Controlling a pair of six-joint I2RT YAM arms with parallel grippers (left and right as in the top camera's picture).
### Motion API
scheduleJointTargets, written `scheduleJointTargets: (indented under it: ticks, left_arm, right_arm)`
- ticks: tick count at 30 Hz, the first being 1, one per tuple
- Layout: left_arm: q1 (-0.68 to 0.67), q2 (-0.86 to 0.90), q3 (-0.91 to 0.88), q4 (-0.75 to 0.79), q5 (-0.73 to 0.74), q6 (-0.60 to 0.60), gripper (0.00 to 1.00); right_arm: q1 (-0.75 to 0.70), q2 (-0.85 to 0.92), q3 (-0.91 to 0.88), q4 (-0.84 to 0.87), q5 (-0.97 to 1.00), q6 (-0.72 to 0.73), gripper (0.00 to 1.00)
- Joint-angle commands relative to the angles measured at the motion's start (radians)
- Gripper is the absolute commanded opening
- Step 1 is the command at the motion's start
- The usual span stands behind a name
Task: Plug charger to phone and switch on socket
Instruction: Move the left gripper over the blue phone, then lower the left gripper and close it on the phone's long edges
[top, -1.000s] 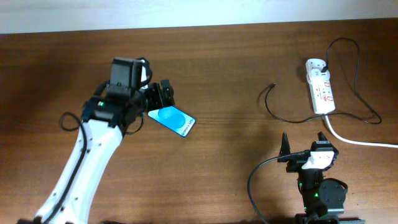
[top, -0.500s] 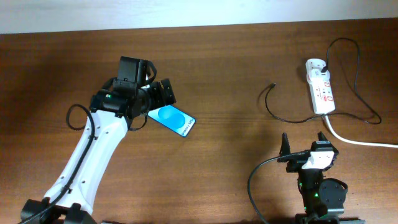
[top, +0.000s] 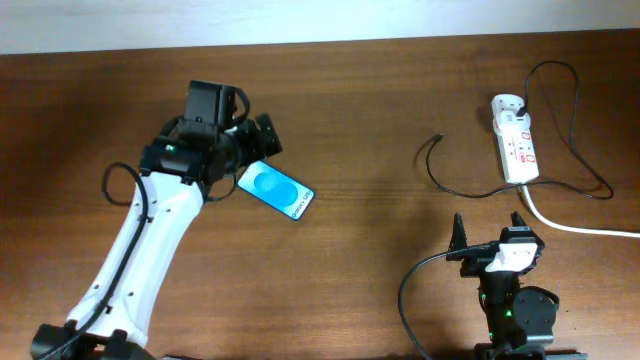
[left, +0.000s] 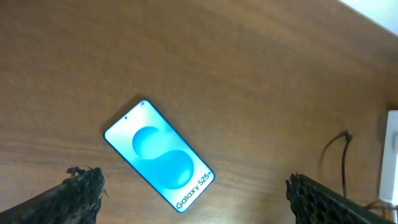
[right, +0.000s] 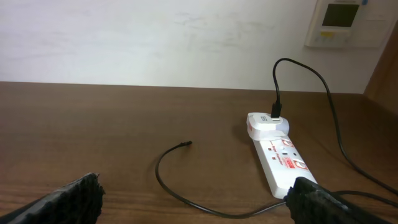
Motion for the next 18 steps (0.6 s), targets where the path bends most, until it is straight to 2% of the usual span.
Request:
scheduleJointTargets:
  ticks: [1, 7, 12, 18]
  left_arm:
    - [-0.002, 0.065, 0.134, -0.061, -0.054, -0.011, 1.0]
    - [-0.002, 0.279, 0.378, -0.23, -0.057, -0.017, 0.99]
    - [-0.002, 0.368, 0.382, -0.252, -0.058, -0.024, 0.99]
    - [-0.002, 0.375, 0.382, -0.25, -0.064, -0.024, 0.99]
  right_arm:
    - [-0.006, -0.006, -0.007, -0.003, 0.005, 0.004, 0.99]
    - [-0.006, -0.006, -0.007, -0.003, 0.005, 0.004, 0.98]
    - [-0.006, -0.006, -0.007, -0.003, 0.005, 0.004, 0.98]
    - [-0.006, -0.006, -0.007, -0.003, 0.005, 0.004, 0.98]
